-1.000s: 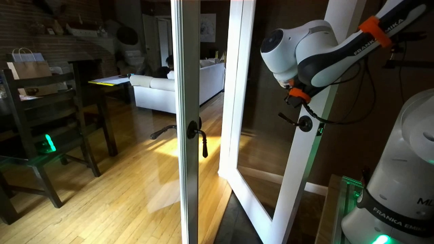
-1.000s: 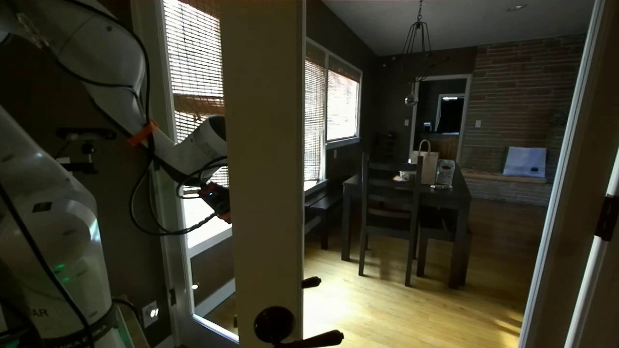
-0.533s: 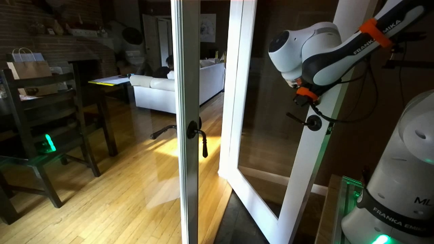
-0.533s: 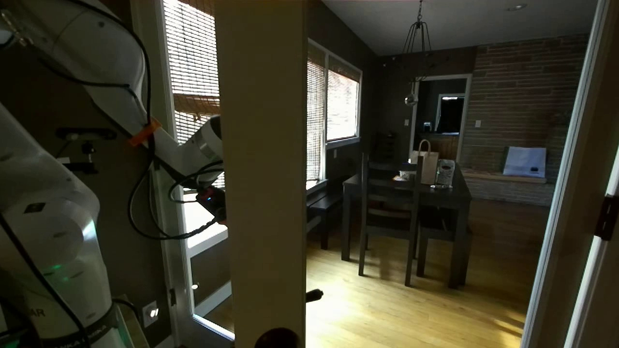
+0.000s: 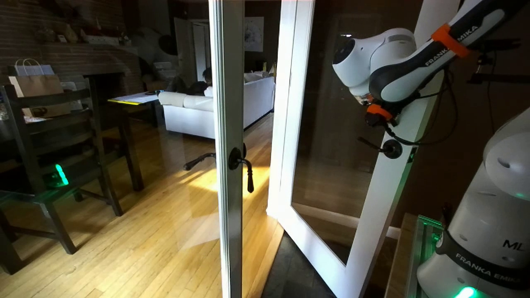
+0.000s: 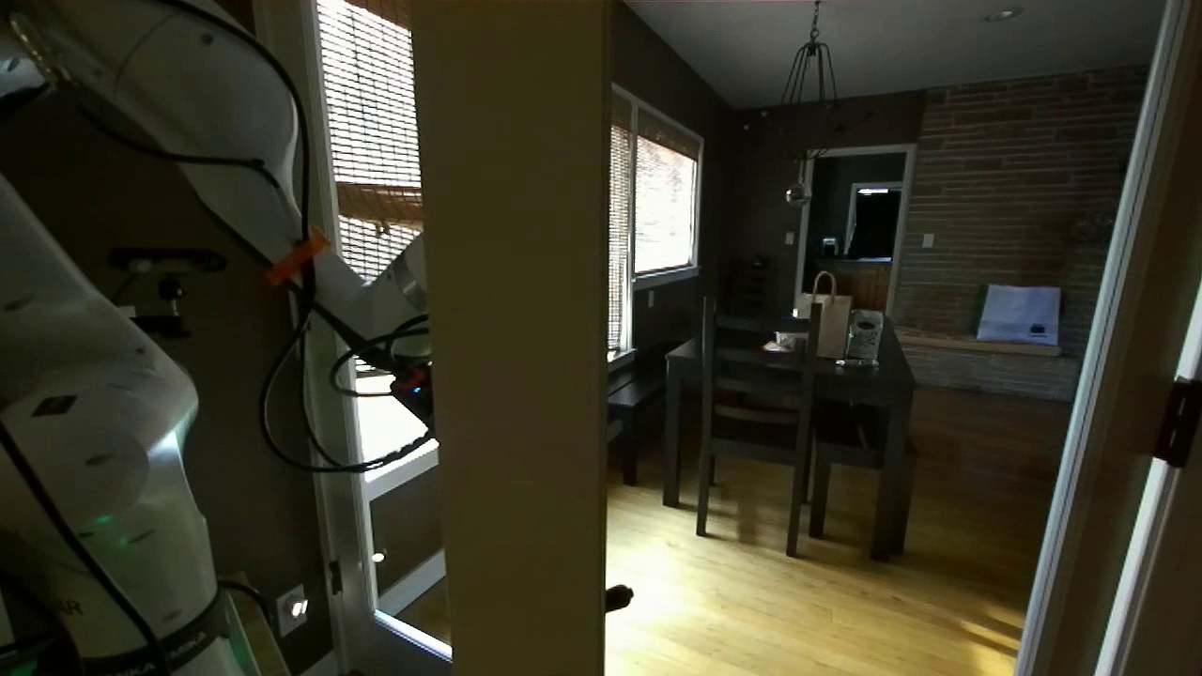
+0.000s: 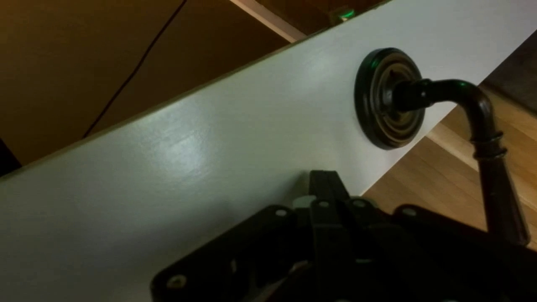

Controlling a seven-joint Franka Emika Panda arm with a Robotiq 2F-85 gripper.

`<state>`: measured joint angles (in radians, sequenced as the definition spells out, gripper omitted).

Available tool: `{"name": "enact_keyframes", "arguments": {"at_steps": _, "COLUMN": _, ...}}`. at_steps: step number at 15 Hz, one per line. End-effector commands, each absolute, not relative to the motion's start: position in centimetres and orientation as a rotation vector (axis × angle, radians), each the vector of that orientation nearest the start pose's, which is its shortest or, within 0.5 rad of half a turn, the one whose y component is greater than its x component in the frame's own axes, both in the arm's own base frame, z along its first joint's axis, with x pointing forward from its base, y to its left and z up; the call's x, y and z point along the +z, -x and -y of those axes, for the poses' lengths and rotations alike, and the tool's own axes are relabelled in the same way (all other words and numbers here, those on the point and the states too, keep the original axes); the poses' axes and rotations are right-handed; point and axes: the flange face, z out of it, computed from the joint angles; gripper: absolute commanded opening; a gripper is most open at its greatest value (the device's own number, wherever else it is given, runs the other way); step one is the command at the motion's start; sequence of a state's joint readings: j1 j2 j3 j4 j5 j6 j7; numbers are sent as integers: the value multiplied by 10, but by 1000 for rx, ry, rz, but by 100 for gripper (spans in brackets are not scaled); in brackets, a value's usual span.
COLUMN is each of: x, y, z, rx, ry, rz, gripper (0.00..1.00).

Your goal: Open the right door

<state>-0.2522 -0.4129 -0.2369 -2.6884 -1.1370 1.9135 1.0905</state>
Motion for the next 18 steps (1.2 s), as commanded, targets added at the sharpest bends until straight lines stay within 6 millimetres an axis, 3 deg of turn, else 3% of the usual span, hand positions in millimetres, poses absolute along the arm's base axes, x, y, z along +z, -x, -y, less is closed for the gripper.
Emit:
{"name": "enact_keyframes", "arguments": {"at_steps": 1, "x": 366, "y": -298, "z": 251, "rx": -38, "ry": -1934, "rz": 977, "gripper": 0}}
{"name": "enact_keyframes", "arguments": {"at_steps": 7, "x": 370, "y": -297, "z": 282, "rx": -64, "ry": -1889, "rz": 1016, "gripper": 0}}
{"name": "enact_keyframes", "arguments": {"at_steps": 18, "x": 358, "y": -295, "z": 351, "rx": -166, "ry": -1828, "rz": 1040, "gripper": 0}}
